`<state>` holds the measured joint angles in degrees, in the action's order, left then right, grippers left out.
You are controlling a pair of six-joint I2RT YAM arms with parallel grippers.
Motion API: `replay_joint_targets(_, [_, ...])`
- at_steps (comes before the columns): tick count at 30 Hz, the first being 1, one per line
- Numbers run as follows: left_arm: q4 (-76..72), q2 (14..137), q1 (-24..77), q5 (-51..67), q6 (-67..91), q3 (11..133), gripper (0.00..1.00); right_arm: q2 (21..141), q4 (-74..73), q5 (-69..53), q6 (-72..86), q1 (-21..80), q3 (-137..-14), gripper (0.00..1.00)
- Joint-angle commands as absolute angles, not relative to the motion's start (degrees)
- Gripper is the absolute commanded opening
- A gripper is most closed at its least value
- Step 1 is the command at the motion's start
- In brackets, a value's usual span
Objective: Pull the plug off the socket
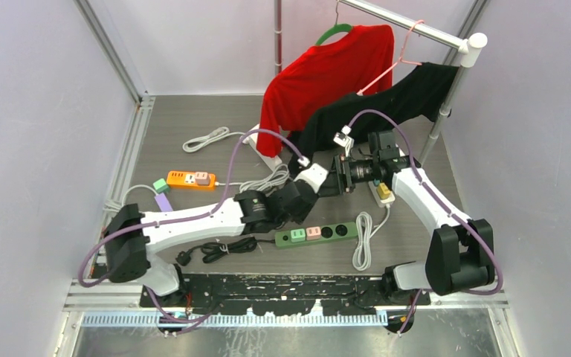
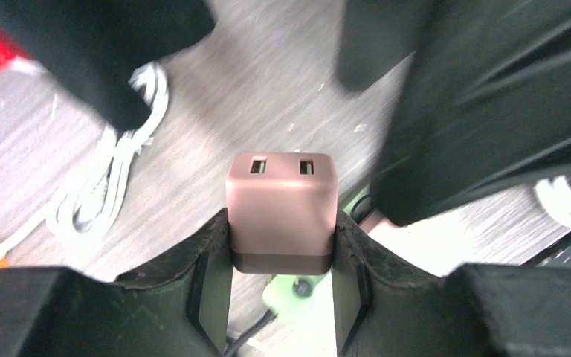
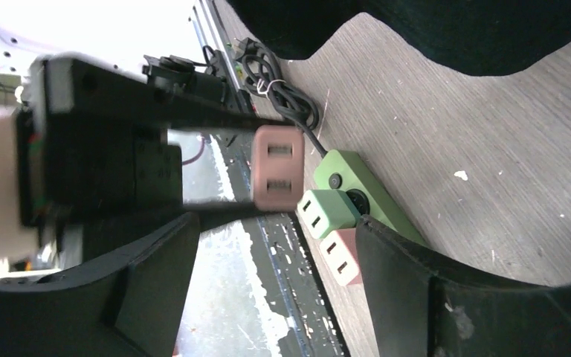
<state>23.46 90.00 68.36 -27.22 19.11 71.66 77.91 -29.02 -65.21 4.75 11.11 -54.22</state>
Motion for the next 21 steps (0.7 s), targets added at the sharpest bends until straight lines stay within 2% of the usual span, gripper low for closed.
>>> replay_joint_targets(1, [24.1, 81.3, 65.0, -25.3, 22.4, 64.1, 0.00, 74.3, -31.0, -63.7, -2.7, 11.0, -56.8, 0.83])
replay_joint_targets(6, [25.2, 71.4, 52.9, -17.3, 28.6, 51.3, 0.00, 73.3, -32.3, -62.2, -5.9, 10.9, -56.7, 0.83])
replay_joint_targets(12, [19.2, 59.7, 28.2, -6.8, 34.0, 39.7, 0.00, 73.2, -32.5, -61.6, -6.3, 10.8, -56.7, 0.83])
replay_joint_targets(16, [16.8, 57.7, 13.7, -1.7, 38.5, 36.8, 0.00, 72.8, -32.6, -61.6, -6.5, 10.8, -56.7, 0.83])
replay_joint_targets(21, [17.9, 58.3, 5.6, -6.0, 42.9, 40.2, 0.00, 72.3, -32.6, -61.8, -6.6, 10.8, -56.6, 0.84])
